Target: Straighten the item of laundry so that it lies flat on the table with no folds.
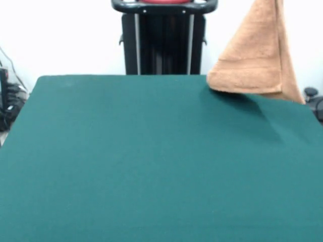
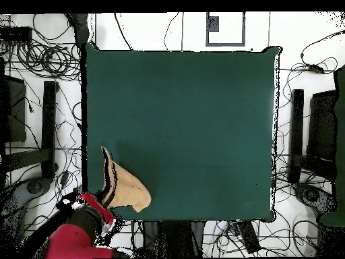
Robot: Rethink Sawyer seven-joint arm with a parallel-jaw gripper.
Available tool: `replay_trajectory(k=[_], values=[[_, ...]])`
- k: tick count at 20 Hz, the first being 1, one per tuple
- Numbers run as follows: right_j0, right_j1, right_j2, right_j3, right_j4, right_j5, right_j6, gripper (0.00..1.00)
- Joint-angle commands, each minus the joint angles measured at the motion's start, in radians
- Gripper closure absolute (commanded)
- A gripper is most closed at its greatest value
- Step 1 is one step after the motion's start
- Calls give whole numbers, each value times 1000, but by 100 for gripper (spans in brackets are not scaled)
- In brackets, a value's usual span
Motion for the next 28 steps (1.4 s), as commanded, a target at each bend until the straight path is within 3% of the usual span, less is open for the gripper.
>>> replay_trajectory(k=[1,2,3,4,6,10,16,28], values=[[-392,-215,158,275,72,-71,-439,100],[-557,-273,250,385,189,-109,-711,100],[-635,-296,291,429,243,-116,-841,100],[-749,-313,343,481,335,-113,-1073,100],[-895,-307,400,499,397,-79,-1328,100],[-1150,-227,538,410,363,-8,-1629,100],[-1398,-91,728,166,184,125,-1750,100],[-1532,33,855,-75,39,304,-1813,100]])
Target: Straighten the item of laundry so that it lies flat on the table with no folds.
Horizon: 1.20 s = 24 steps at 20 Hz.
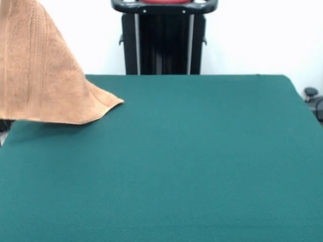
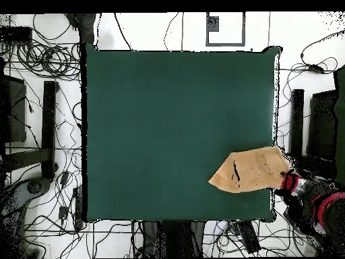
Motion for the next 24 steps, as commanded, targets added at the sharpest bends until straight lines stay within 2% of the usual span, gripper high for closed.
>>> replay_trajectory(k=[1,14,24], values=[[-30,101,227,-131,-90,199,-269,100],[-115,218,366,-391,-252,369,-295,100],[-163,277,450,-485,-327,436,-292,100]])
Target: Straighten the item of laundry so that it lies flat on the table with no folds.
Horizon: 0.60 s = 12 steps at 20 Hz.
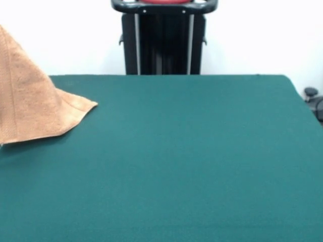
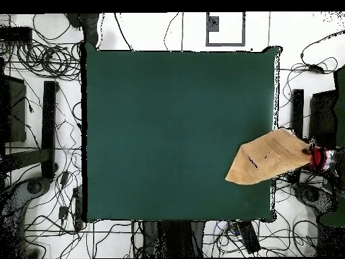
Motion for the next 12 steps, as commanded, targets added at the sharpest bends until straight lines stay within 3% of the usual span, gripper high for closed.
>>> replay_trajectory(k=[1,5,10,12], values=[[10,47,161,-103,-71,148,-291,100],[8,50,175,-126,-91,165,-281,100],[-12,-84,160,-30,-77,116,-226,100],[-8,-91,162,-76,-98,154,-239,100]])
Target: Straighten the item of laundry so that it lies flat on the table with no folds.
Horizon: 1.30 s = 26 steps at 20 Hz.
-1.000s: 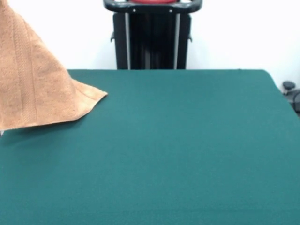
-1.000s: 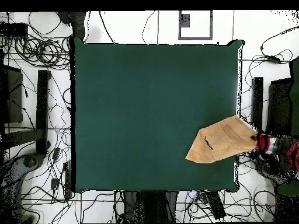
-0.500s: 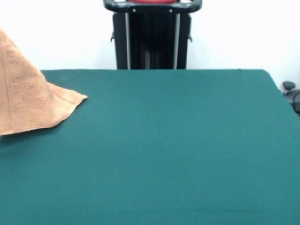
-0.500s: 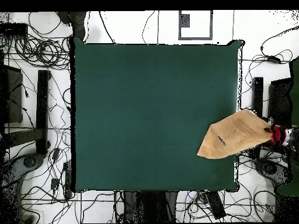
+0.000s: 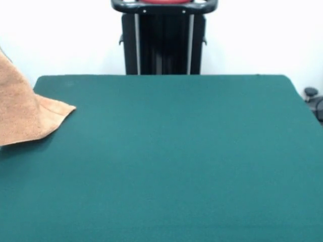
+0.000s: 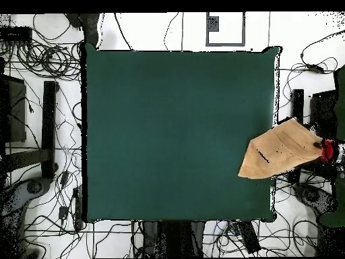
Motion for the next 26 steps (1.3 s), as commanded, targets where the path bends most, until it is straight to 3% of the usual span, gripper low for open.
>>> replay_trajectory(k=[1,8,12,26], values=[[22,-73,111,-28,-52,136,-252,100],[42,154,174,-287,-130,268,-362,100],[59,229,200,-393,-164,339,-405,100],[55,285,225,-444,-179,366,-426,100]])
